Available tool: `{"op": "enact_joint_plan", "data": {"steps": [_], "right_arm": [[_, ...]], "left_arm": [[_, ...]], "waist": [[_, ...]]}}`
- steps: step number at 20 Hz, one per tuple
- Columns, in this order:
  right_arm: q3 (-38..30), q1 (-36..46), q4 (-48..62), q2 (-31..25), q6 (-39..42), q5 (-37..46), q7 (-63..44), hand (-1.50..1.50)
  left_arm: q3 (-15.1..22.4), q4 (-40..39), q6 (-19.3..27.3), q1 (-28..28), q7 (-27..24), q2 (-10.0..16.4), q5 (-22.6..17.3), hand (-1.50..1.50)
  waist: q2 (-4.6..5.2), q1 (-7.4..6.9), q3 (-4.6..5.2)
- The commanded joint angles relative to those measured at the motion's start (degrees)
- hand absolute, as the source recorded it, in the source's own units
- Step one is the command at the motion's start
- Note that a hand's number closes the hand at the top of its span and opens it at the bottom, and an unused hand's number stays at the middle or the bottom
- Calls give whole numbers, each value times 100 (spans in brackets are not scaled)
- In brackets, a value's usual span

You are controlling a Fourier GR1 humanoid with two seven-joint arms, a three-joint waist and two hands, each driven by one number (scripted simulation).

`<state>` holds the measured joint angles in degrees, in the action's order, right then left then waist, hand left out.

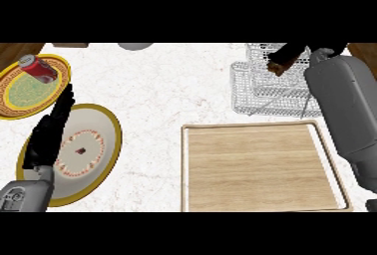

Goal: Pick the sweet potato from the tray and place it in the tiered basket

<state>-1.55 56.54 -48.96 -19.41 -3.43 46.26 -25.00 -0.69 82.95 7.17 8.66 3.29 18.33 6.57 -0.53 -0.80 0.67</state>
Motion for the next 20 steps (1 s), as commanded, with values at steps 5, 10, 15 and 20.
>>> {"op": "enact_joint_plan", "data": {"steps": [5, 10, 15, 20], "right_arm": [[-608, -139, -490, -50, -593, -419, 139, -150], [-759, -356, -1051, -165, -866, -443, 41, -150], [-1372, -723, -1820, -822, 12, -1031, -664, -150], [-1911, -1882, -3052, -1090, 677, -1794, -939, -150]], "left_arm": [[-93, -306, 30, 149, -58, -117, 83, 0], [10, 396, 8, -248, 169, -152, 179, 0], [-37, 429, -36, -482, 46, -192, 133, 0], [-324, 372, -278, -250, 254, 75, -47, 0]], "waist": [[50, 109, -65], [34, 75, -67], [17, 123, -66], [-5, 230, -68]]}}
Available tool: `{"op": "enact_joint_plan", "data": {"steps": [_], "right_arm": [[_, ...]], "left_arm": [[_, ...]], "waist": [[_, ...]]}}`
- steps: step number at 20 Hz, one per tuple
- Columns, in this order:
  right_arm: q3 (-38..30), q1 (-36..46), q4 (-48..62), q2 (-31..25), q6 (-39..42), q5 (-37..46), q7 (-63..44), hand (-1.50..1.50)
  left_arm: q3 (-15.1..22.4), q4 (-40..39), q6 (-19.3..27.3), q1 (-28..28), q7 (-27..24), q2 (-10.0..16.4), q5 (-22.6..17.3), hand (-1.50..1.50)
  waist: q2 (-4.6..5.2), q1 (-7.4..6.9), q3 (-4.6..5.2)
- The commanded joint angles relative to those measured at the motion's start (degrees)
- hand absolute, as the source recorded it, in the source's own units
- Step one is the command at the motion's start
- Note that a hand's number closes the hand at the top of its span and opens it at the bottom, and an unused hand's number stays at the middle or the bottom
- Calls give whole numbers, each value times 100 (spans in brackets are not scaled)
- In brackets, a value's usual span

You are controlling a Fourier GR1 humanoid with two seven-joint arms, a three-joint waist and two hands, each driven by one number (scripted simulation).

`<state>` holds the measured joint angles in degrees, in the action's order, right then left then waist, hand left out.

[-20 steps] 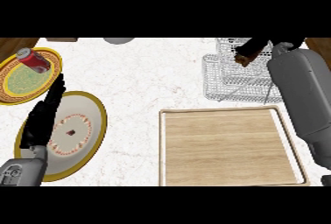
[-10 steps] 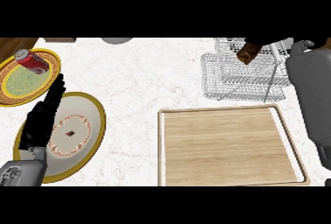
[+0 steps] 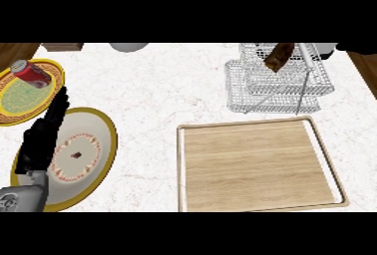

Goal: Pick the sweet potato from the tray and place it in the tiered basket

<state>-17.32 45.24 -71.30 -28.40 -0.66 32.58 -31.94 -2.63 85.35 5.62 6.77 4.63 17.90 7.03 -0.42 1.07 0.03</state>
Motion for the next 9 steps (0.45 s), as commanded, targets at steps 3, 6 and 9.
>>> {"op": "enact_joint_plan", "data": {"steps": [3, 6, 9], "right_arm": [[-808, -1400, -1465, -418, 903, -1068, -92, -150], [-1526, -2211, -1730, -735, 1326, -1724, 532, -150], [-2207, -2676, -1848, -729, 1545, -2335, 860, -150]], "left_arm": [[-24, -95, 56, 63, -4, -110, 63, 0], [-21, 63, 60, -227, -131, -88, 114, 0], [-24, -96, 129, 65, 32, -167, 174, 0]], "waist": [[-5, 81, -3], [-17, 131, -9], [10, 68, -8]]}}
